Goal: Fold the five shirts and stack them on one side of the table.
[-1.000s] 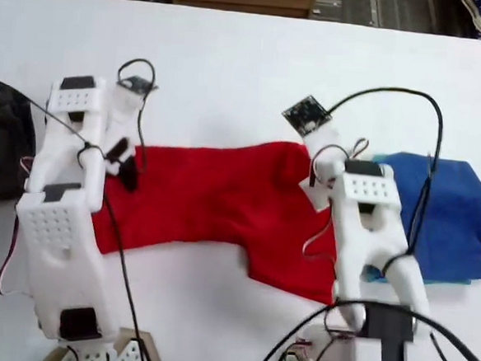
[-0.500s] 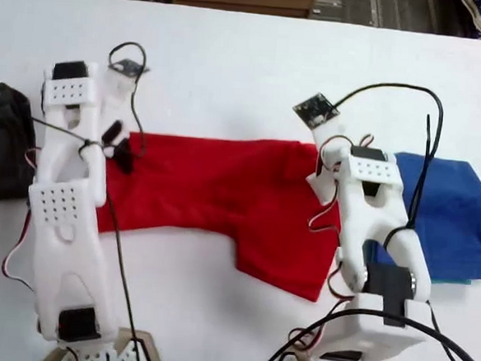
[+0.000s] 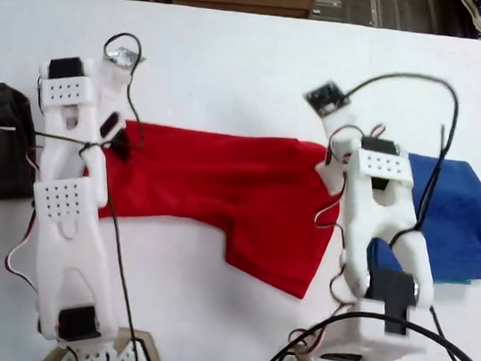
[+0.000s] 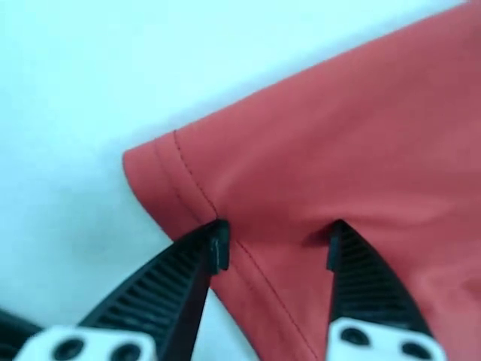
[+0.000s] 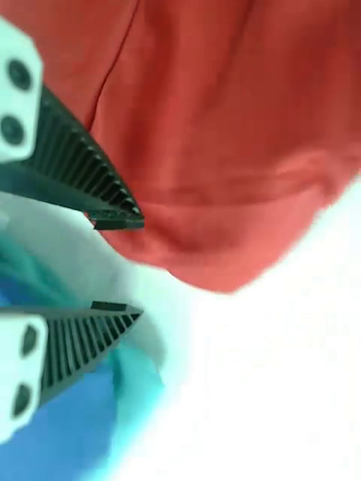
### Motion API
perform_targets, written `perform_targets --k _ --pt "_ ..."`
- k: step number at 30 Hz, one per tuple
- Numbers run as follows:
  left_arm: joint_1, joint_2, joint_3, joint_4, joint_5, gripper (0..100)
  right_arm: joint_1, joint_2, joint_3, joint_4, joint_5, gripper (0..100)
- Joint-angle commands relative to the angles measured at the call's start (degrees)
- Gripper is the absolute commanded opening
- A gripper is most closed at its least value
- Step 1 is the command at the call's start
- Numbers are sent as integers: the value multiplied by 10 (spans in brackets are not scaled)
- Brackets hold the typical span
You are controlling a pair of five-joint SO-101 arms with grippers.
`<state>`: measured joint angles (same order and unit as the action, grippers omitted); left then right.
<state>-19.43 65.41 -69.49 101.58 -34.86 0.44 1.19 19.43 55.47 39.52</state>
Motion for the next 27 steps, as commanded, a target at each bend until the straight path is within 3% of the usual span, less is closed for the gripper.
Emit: perform_targets --k 1,6,16,27 --pt "-11 -80 -20 7 4 242 -16 -84 -62 18 -3 170" --pt "4 -108 -25 5 32 242 -18 -59 -74 -15 -4 170" --pt "128 -76 -8 -35 84 242 -15 153 -136 -63 -4 170" --pt "66 16 -14 -38 73 242 3 202 -138 -29 1 170"
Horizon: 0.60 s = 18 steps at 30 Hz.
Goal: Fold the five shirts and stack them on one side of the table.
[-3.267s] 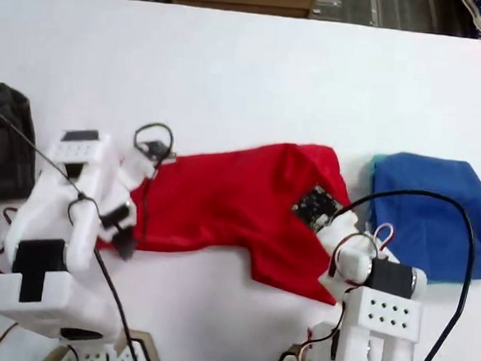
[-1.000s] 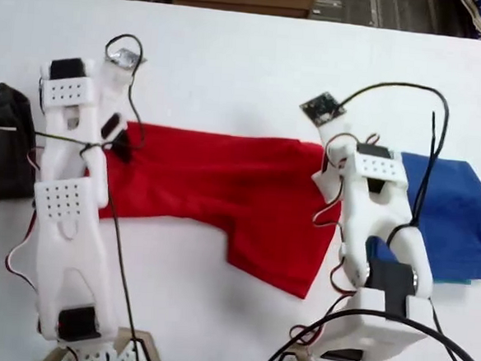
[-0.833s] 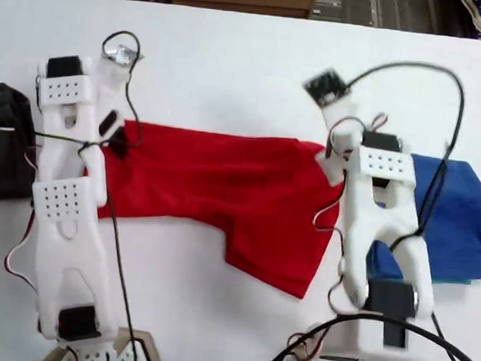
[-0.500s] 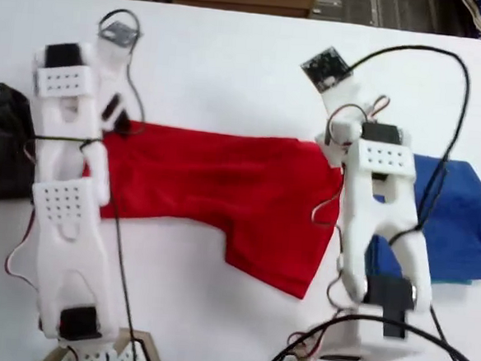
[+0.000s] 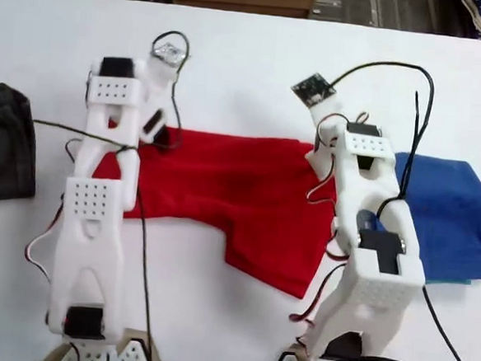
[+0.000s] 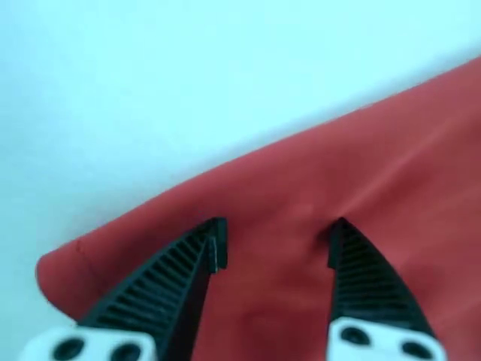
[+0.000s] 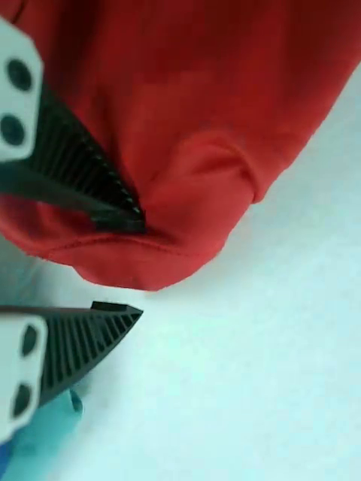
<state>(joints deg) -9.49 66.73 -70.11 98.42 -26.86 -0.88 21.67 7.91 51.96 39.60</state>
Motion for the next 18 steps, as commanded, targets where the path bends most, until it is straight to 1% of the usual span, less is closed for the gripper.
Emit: perform_targets --k 1,3,6,12,15,18 --pt "-43 5 -7 -6 -18 242 23 -2 -25 5 1 170" --pt "-60 10 -7 -9 -35 242 41 -2 -26 1 1 170" --pt "-77 13 -7 -17 -41 242 61 0 -25 -7 2 170" --pt "-66 9 -15 -18 -40 242 62 -1 -25 -5 2 170" --pt "-63 9 -65 0 -38 242 65 -14 -26 -1 1 170" --pt "-59 9 -140 35 -38 242 62 -57 -33 7 -1 170"
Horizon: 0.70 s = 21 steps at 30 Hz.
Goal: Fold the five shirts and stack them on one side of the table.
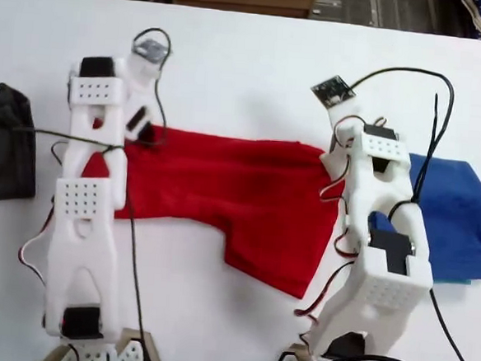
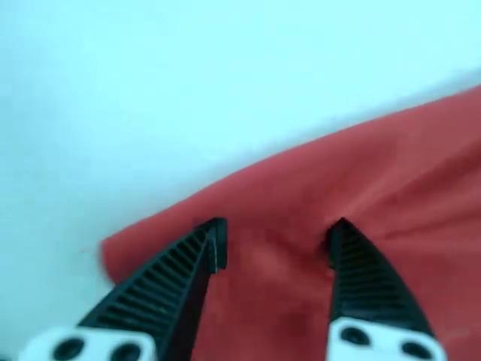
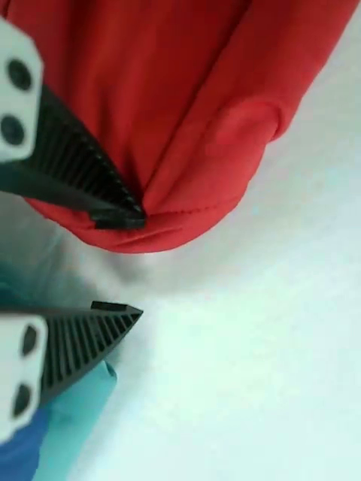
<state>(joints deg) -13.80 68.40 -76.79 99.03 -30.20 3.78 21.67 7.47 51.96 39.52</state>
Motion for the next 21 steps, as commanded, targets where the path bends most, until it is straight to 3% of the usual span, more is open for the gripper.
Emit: perform_targets --k 1,6,13,21 --pt "-14 -8 -89 33 -5 242 14 -74 -33 7 -1 170" --pt "-11 -2 -98 33 -4 242 -22 -97 -77 6 -3 170" --pt "-13 -2 -25 11 -4 242 -65 4 -117 6 -4 170" --pt "-46 -2 30 -48 -8 242 -51 71 -127 9 -4 170"
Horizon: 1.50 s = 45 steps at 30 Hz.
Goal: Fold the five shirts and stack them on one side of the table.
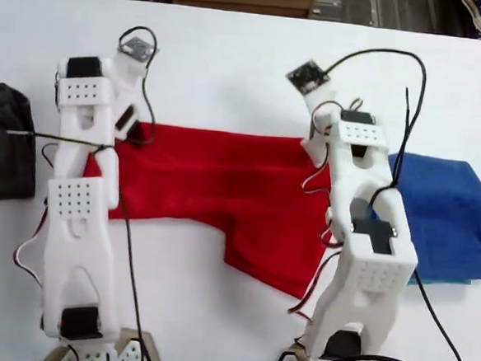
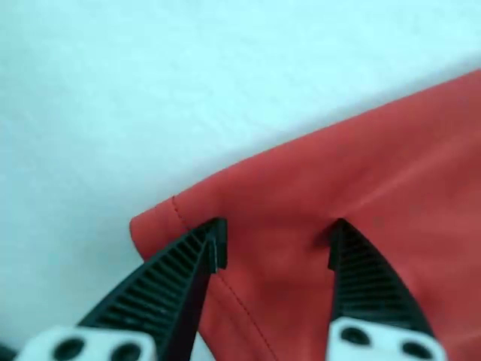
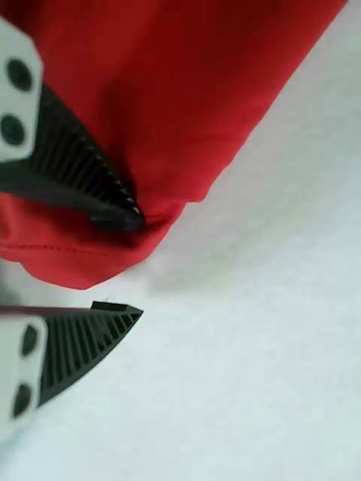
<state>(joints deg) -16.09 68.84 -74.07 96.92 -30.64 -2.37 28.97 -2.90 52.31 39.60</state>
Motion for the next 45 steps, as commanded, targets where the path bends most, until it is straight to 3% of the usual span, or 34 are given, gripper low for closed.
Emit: perform_targets --k 1,10,20,25,35,45 --pt "-28 -6 3 -33 -4 242 15 -2 -24 6 -4 170" --pt "-33 -11 -37 -80 3 242 22 -45 -39 27 -4 170" --pt "-33 -17 -213 57 11 243 19 -170 -36 109 -4 170" --pt "-52 -56 -96 57 16 243 -1 -236 -36 170 -4 170" --pt "-62 -246 273 54 55 243 -41 -331 -36 285 -4 170" --pt "-86 -252 327 14 70 242 -44 -397 -36 386 -4 170"
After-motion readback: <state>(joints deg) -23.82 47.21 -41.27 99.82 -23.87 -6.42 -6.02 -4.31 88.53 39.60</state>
